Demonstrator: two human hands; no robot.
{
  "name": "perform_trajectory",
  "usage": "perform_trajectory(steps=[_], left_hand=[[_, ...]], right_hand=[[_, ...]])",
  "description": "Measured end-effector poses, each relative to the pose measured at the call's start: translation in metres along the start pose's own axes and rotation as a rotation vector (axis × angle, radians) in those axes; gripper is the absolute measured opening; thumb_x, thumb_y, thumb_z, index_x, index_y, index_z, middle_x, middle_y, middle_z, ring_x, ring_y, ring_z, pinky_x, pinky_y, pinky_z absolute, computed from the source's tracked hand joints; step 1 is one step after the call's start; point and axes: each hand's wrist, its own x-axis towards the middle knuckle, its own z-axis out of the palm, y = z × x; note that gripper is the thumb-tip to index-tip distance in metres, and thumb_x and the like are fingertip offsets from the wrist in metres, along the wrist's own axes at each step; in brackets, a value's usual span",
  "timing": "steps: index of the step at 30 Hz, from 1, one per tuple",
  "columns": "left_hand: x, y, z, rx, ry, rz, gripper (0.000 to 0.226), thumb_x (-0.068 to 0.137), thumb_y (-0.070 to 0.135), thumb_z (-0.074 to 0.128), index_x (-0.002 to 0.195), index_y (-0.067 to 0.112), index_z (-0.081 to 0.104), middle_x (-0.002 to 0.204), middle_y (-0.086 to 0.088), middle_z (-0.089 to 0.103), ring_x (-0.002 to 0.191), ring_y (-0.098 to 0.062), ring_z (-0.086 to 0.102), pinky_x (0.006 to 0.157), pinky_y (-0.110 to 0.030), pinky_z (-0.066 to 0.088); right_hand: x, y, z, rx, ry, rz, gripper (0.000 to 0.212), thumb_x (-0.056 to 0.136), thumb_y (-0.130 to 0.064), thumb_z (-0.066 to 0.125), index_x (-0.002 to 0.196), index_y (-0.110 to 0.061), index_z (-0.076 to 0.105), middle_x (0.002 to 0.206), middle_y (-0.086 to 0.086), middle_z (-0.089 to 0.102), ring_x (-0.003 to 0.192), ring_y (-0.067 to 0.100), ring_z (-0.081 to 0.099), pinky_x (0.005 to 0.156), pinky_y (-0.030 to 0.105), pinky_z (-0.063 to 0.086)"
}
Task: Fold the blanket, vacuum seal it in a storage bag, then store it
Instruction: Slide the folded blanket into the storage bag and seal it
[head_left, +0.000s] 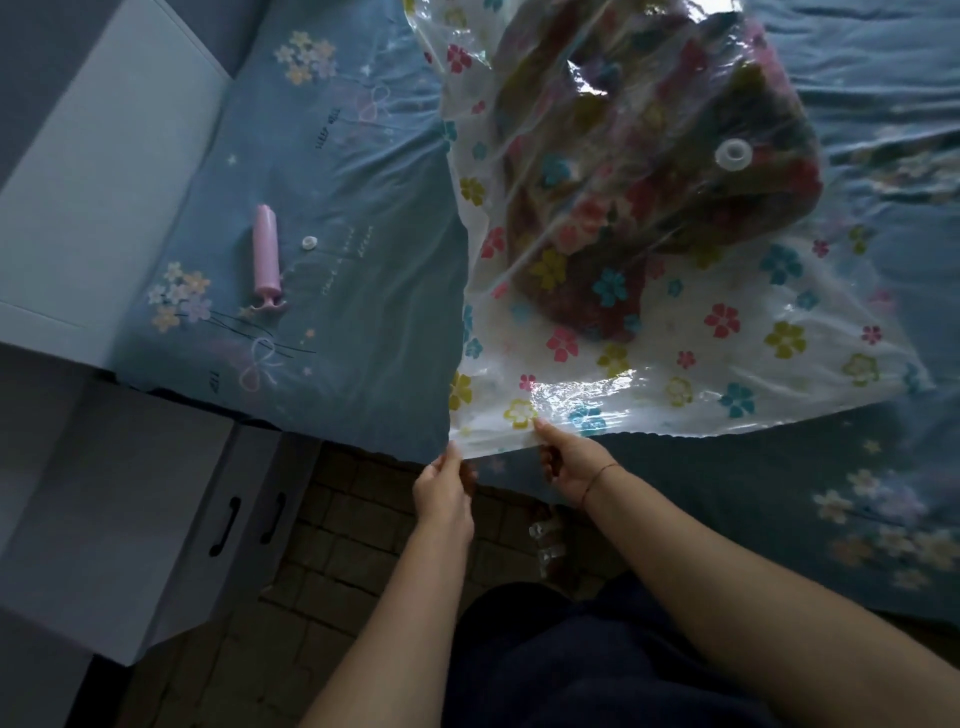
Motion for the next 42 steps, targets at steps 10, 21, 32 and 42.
perform_trajectory(steps=[10,21,32,42], left_hand=[[-0.025,-0.020,0.070,-0.270,-0.090,-0.230,0.013,0.088,0.010,0.069,0.099,0.007,0.062,0.074,-0.008,0.071,0.061,-0.020,0.067,0.049,-0.028,0.057],[-0.027,-0.035,0.075,-0.030,-0.008,-0.210,0.020,0.082,0.018,0.077,0.083,0.006,0.062,0.080,-0.012,0.066,0.066,-0.023,0.062,0.053,-0.029,0.052],[-0.022,-0.033,0.066,0.032,0.062,-0.099,0.029,0.077,0.017,0.082,0.095,0.004,0.064,0.092,-0.010,0.068,0.086,-0.023,0.067,0.058,-0.026,0.049],[-0.004,-0.016,0.057,0.051,0.093,-0.092,0.019,0.081,0.011,0.077,0.080,0.003,0.061,0.071,-0.005,0.062,0.059,-0.010,0.057,0.057,-0.019,0.050]], right_hand=[[-0.008,-0.021,-0.012,0.060,0.047,-0.069,0.019,0.085,-0.026,0.069,0.078,-0.012,0.057,0.062,-0.001,0.052,0.043,0.005,0.046,0.037,0.015,0.038],[-0.010,-0.008,-0.014,-0.005,-0.011,0.051,0.021,0.084,-0.024,0.070,0.072,-0.012,0.058,0.057,0.000,0.052,0.046,0.008,0.047,0.045,0.019,0.042],[-0.007,-0.001,-0.013,-0.138,-0.033,-0.129,0.025,0.075,-0.019,0.079,0.086,-0.002,0.066,0.067,0.008,0.062,0.063,0.017,0.056,0.065,0.028,0.047],[-0.007,-0.039,-0.051,-0.030,0.143,-0.170,0.015,0.082,-0.014,0.072,0.077,-0.005,0.061,0.061,0.002,0.052,0.050,0.009,0.045,0.039,0.016,0.037]])
